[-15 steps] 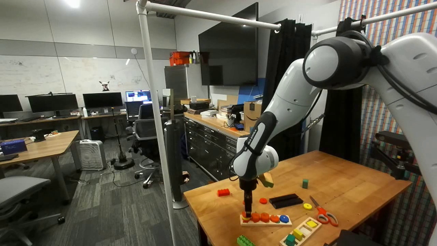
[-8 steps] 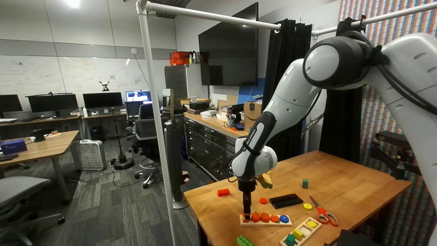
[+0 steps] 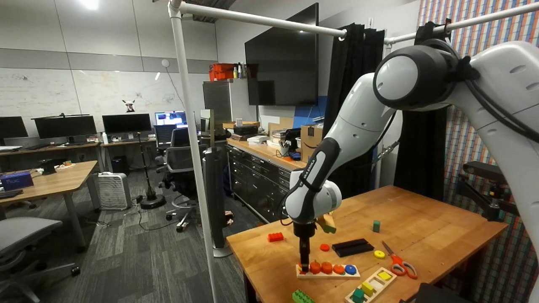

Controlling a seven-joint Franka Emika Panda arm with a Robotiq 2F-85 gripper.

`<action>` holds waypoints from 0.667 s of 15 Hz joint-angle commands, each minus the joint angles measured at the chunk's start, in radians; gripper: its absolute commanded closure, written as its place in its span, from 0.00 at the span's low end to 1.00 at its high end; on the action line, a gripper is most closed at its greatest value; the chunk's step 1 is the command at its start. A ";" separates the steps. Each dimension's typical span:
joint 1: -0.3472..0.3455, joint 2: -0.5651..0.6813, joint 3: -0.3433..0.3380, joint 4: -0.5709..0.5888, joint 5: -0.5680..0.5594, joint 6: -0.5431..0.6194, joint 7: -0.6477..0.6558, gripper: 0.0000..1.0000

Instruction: Put an orange circle from the wooden object.

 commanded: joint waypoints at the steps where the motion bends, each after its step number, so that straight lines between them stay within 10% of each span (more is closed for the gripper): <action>1: -0.023 0.007 0.027 0.020 0.021 -0.018 -0.012 0.28; 8: -0.014 0.001 0.020 0.001 0.011 0.022 0.000 0.76; 10: -0.009 -0.009 0.017 -0.017 0.003 0.055 0.004 0.76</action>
